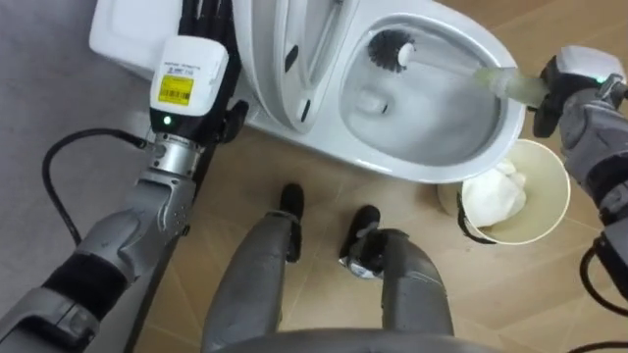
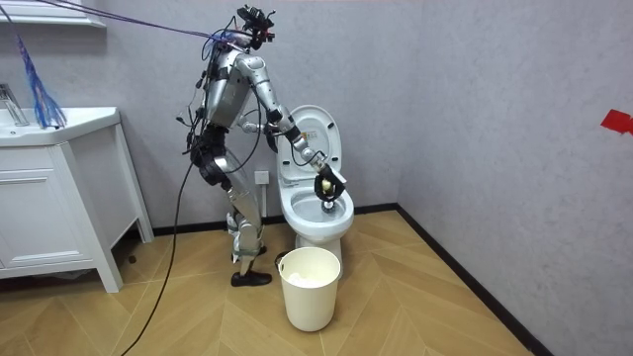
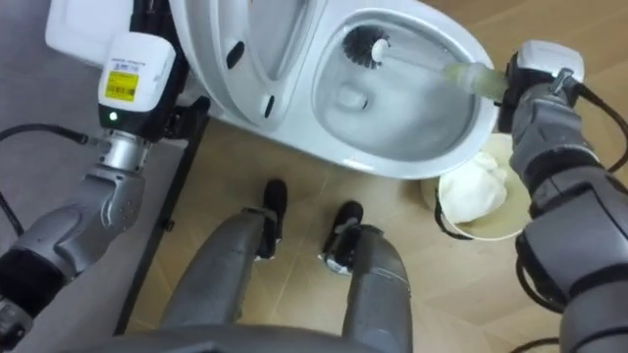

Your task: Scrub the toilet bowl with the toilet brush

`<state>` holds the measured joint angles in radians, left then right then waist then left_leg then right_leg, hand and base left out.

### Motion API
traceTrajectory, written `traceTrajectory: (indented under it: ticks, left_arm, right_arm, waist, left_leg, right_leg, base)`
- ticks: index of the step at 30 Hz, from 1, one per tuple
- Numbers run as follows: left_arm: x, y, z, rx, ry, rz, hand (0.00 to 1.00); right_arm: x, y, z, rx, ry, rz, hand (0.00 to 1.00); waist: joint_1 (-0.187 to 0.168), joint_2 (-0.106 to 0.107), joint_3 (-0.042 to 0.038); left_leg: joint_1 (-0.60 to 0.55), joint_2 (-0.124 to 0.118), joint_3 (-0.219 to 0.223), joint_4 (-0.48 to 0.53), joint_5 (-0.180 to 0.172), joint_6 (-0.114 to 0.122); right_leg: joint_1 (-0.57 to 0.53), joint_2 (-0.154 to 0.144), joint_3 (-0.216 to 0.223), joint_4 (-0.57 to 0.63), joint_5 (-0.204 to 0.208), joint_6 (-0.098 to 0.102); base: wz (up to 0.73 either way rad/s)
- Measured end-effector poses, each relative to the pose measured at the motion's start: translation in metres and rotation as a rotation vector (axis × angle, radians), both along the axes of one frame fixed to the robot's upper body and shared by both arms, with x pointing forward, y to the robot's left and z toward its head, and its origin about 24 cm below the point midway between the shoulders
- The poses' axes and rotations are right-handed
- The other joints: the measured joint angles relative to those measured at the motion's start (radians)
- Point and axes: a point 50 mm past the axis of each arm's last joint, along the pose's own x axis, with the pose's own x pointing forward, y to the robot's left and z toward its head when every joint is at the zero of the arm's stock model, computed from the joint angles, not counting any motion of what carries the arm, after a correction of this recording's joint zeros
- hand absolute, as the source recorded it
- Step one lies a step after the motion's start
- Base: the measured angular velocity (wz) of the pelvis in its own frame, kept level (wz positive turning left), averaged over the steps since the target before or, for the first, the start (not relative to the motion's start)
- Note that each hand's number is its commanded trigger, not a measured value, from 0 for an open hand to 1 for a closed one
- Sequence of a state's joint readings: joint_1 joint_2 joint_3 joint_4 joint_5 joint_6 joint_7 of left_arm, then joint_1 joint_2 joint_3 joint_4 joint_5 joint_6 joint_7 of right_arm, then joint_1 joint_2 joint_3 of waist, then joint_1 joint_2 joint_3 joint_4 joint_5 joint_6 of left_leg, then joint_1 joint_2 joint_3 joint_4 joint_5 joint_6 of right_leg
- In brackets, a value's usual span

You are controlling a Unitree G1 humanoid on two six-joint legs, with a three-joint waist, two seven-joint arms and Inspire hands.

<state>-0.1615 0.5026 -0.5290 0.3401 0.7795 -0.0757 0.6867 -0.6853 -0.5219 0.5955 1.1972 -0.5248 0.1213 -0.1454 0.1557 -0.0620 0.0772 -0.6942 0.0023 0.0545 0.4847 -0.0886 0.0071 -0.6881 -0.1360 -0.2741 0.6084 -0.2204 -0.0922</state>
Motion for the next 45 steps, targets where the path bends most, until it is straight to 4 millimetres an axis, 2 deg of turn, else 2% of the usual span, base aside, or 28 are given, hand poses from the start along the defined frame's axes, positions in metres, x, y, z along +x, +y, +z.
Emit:
traceTrajectory:
  ticks: [5, 8, 10, 12, 13, 14, 15, 16, 17, 19, 20, 22, 24, 30, 32, 33, 35, 38, 43, 45]
  left_arm:
    - [-0.003, 0.010, -0.012, 0.030, 0.092, 0.032, 0.00]
    - [-0.009, 0.017, -0.019, 0.038, 0.156, 0.058, 0.00]
    - [-0.015, 0.024, -0.027, 0.046, 0.199, 0.089, 0.00]
    - [-0.031, 0.036, -0.042, 0.052, 0.281, 0.139, 0.00]
    - [-0.037, 0.040, -0.045, 0.049, 0.302, 0.160, 0.00]
    - [-0.049, 0.047, -0.052, 0.049, 0.339, 0.194, 0.00]
    - [-0.059, 0.052, -0.058, 0.060, 0.369, 0.224, 0.00]
    - [-0.069, 0.056, -0.064, 0.063, 0.400, 0.260, 0.00]
    - [-0.075, 0.059, -0.067, 0.056, 0.421, 0.283, 0.00]
    - [-0.102, 0.069, -0.079, 0.045, 0.504, 0.371, 0.00]
    - [-0.108, 0.072, -0.081, 0.044, 0.522, 0.388, 0.00]
    - [-0.131, 0.075, -0.089, 0.031, 0.581, 0.437, 0.00]
    - [-0.140, 0.074, -0.093, 0.017, 0.613, 0.461, 0.00]
    - [-0.170, 0.077, -0.103, 0.003, 0.720, 0.524, 0.00]
    - [-0.179, 0.077, -0.106, 0.000, 0.751, 0.546, 0.00]
    - [-0.185, 0.077, -0.111, -0.008, 0.787, 0.567, 0.00]
    - [-0.194, 0.076, -0.115, -0.038, 0.833, 0.606, 0.00]
    - [-0.206, 0.073, -0.123, -0.077, 0.907, 0.638, 0.00]
    - [-0.228, 0.068, -0.138, -0.143, 1.081, 0.682, 0.00]
    - [-0.240, 0.068, -0.145, -0.183, 1.157, 0.717, 0.00]
  right_arm:
    - [-0.010, 0.002, -0.012, 0.002, 0.042, 0.038, 1.00]
    - [-0.034, 0.008, -0.038, 0.042, 0.104, 0.063, 1.00]
    - [-0.052, 0.009, -0.054, 0.056, 0.160, 0.070, 1.00]
    - [-0.088, 0.007, -0.079, 0.063, 0.260, 0.075, 1.00]
    - [-0.097, 0.008, -0.084, 0.062, 0.283, 0.081, 1.00]
    - [-0.115, 0.009, -0.094, 0.067, 0.325, 0.090, 1.00]
    - [-0.138, 0.009, -0.105, 0.090, 0.370, 0.070, 1.00]
    - [-0.161, 0.007, -0.115, 0.113, 0.411, 0.034, 1.00]
    - [-0.173, 0.006, -0.120, 0.126, 0.431, 0.013, 1.00]
    - [-0.207, 0.009, -0.131, 0.180, 0.485, -0.044, 1.00]
    - [-0.212, 0.011, -0.133, 0.192, 0.492, -0.052, 1.00]
    - [-0.235, 0.016, -0.140, 0.232, 0.531, -0.093, 1.00]
    - [-0.248, 0.018, -0.144, 0.262, 0.558, -0.131, 1.00]
    - [-0.261, 0.022, -0.149, 0.308, 0.609, -0.166, 1.00]
    - [-0.263, 0.024, -0.150, 0.321, 0.618, -0.172, 1.00]
    - [-0.264, 0.026, -0.152, 0.333, 0.620, -0.183, 1.00]
    - [-0.264, 0.033, -0.154, 0.353, 0.621, -0.189, 1.00]
    - [-0.264, 0.035, -0.155, 0.369, 0.616, -0.209, 1.00]
    - [-0.263, 0.035, -0.156, 0.382, 0.618, -0.219, 1.00]
    - [-0.262, 0.037, -0.157, 0.398, 0.613, -0.238, 1.00]
  waist:
    - [0.010, 0.003, -0.0013]
    - [0.019, 0.023, -0.0128]
    - [0.013, 0.041, -0.0236]
    - [0.015, 0.061, -0.0450]
    - [0.013, 0.062, -0.0482]
    - [0.009, 0.067, -0.0560]
    - [0.007, 0.071, -0.0598]
    - [0.007, 0.073, -0.0619]
    - [0.004, 0.074, -0.0633]
    - [-0.006, 0.067, -0.0760]
    - [-0.011, 0.065, -0.0761]
    - [-0.022, 0.058, -0.0775]
    - [-0.022, 0.055, -0.0773]
    - [-0.014, 0.035, -0.0764]
    - [-0.013, 0.029, -0.0776]
    - [-0.011, 0.033, -0.0797]
    - [-0.011, 0.029, -0.0829]
    - [-0.010, 0.028, -0.0832]
    - [-0.008, 0.022, -0.0822]
    - [-0.007, 0.014, -0.0798]
  left_leg:
    - [0.059, 0.001, -0.003, -0.009, -0.003, 0.002]
    - [0.102, 0.004, -0.033, -0.015, -0.016, -0.004]
    - [0.128, 0.001, -0.049, -0.027, -0.020, -0.007]
    - [0.175, -0.001, -0.058, -0.056, -0.019, -0.005]
    - [0.190, -0.001, -0.058, -0.063, -0.019, -0.004]
    - [0.216, -0.002, -0.060, -0.080, -0.021, -0.005]
    - [0.251, -0.005, -0.061, -0.100, -0.021, -0.005]
    - [0.289, -0.006, -0.062, -0.120, -0.022, -0.006]
    - [0.309, -0.006, -0.062, -0.128, -0.023, -0.006]
    - [0.373, -0.005, -0.062, -0.167, -0.027, -0.011]
    - [0.388, -0.004, -0.063, -0.175, -0.027, -0.012]
    - [0.447, -0.003, -0.068, -0.187, -0.035, -0.015]
    - [0.483, -0.001, -0.068, -0.190, -0.045, -0.016]
    - [0.581, -0.007, -0.068, -0.207, -0.050, -0.017]
    - [0.614, -0.009, -0.070, -0.219, -0.050, -0.017]
    - [0.627, -0.012, -0.073, -0.220, -0.050, -0.017]
    - [0.636, -0.014, -0.085, -0.219, -0.051, -0.016]
    - [0.638, -0.015, -0.084, -0.219, -0.051, -0.016]
    - [0.655, -0.014, -0.085, -0.243, -0.051, -0.017]
    - [0.656, -0.015, -0.086, -0.251, -0.051, -0.017]
  right_leg:
    - [0.064, 0.002, -0.007, -0.013, -0.009, 0.011]
    - [0.137, 0.022, -0.035, -0.062, -0.001, 0.015]
    - [0.179, 0.026, -0.056, -0.089, 0.001, 0.017]
    - [0.235, 0.033, -0.059, -0.127, 0.006, 0.021]
    - [0.248, 0.033, -0.059, -0.133, 0.006, 0.021]
    - [0.276, 0.034, -0.062, -0.149, 0.005, 0.022]
    - [0.313, 0.034, -0.075, -0.169, 0.003, 0.024]
    - [0.355, 0.036, -0.081, -0.192, 0.002, 0.027]
    - [0.376, 0.037, -0.083, -0.205, 0.002, 0.028]
    - [0.439, 0.046, -0.086, -0.246, 0.001, 0.032]
    - [0.457, 0.050, -0.088, -0.258, 0.001, 0.032]
    - [0.528, 0.057, -0.097, -0.293, -0.003, 0.037]
    - [0.579, 0.065, -0.100, -0.320, -0.005, 0.041]
    - [0.685, 0.069, -0.101, -0.363, -0.018, 0.049]
    - [0.719, 0.070, -0.101, -0.375, -0.021, 0.052]
    - [0.735, 0.069, -0.101, -0.382, -0.022, 0.054]
    - [0.745, 0.069, -0.101, -0.385, -0.023, 0.055]
    - [0.748, 0.069, -0.101, -0.385, -0.023, 0.054]
    - [0.756, 0.070, -0.102, -0.388, -0.027, 0.057]
    - [0.755, 0.069, -0.108, -0.389, -0.028, 0.059]
  base:
    - [0.03]
    - [0.12]
    - [0.24]
    - [0.17]
    - [0.04]
    - [0.08]
    - [0.12]
    - [0.13]
    - [0.08]
    - [0.00]
    - [0.00]
    - [0.13]
    - [0.10]
    - [0.05]
    - [0.02]
    - [0.00]
    - [0.00]
    - [0.00]
    - [0.01]
    - [0.08]
